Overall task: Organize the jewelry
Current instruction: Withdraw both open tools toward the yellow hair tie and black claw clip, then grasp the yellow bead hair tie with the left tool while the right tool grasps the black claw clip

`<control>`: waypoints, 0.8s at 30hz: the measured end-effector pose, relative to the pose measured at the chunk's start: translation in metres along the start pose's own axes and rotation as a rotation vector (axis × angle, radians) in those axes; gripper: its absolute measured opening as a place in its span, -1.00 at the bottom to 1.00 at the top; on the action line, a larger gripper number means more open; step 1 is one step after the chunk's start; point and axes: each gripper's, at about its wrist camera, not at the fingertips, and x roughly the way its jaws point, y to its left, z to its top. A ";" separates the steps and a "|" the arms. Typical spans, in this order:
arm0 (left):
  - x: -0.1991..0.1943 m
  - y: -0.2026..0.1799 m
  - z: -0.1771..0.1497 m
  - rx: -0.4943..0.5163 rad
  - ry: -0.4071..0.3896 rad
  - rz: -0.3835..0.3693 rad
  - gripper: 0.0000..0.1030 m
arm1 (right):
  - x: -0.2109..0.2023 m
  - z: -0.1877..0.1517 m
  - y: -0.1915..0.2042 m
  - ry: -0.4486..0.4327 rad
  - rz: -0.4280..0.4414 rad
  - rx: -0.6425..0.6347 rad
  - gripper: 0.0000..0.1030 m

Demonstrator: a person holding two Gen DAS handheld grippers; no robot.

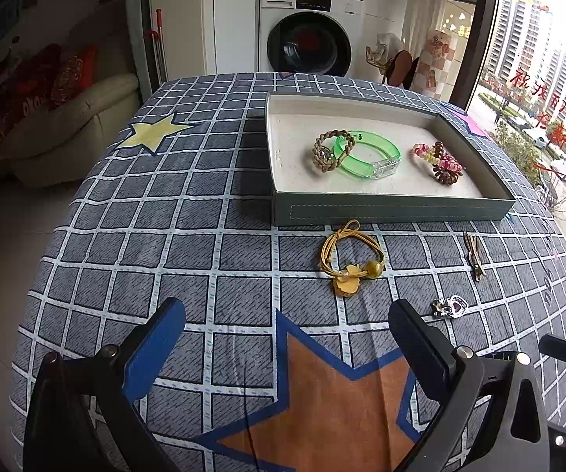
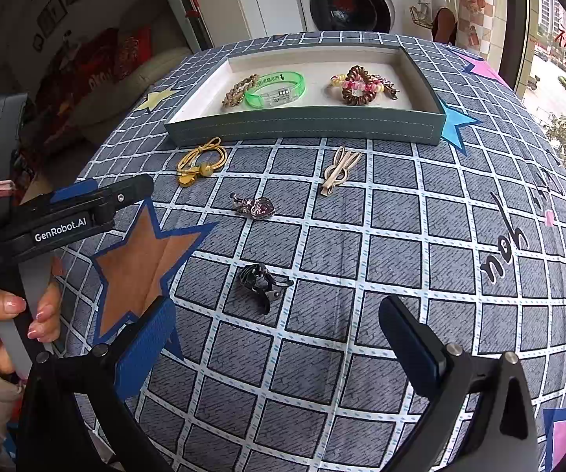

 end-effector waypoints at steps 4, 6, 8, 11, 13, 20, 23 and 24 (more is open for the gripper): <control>0.007 -0.008 0.010 0.017 -0.003 -0.008 1.00 | 0.007 0.002 0.004 0.000 0.008 -0.006 0.97; 0.012 -0.013 0.015 0.031 0.000 -0.014 1.00 | 0.010 0.003 0.007 -0.001 0.003 -0.017 0.96; 0.016 -0.019 0.018 0.053 0.002 -0.017 1.00 | 0.011 0.004 0.010 -0.006 -0.011 -0.032 0.92; 0.025 -0.025 0.023 0.068 0.014 -0.018 1.00 | 0.015 0.006 0.012 -0.002 -0.017 -0.046 0.73; 0.032 -0.028 0.025 0.070 0.026 -0.017 1.00 | 0.017 0.006 0.011 0.003 -0.017 -0.049 0.67; 0.051 -0.035 0.025 0.081 0.063 -0.017 0.81 | 0.024 0.006 0.016 0.007 -0.042 -0.082 0.36; 0.056 -0.036 0.023 0.085 0.064 -0.012 0.74 | 0.025 0.006 0.020 0.005 -0.063 -0.108 0.23; 0.056 -0.038 0.023 0.090 0.059 -0.014 0.70 | 0.026 0.006 0.021 0.004 -0.068 -0.115 0.15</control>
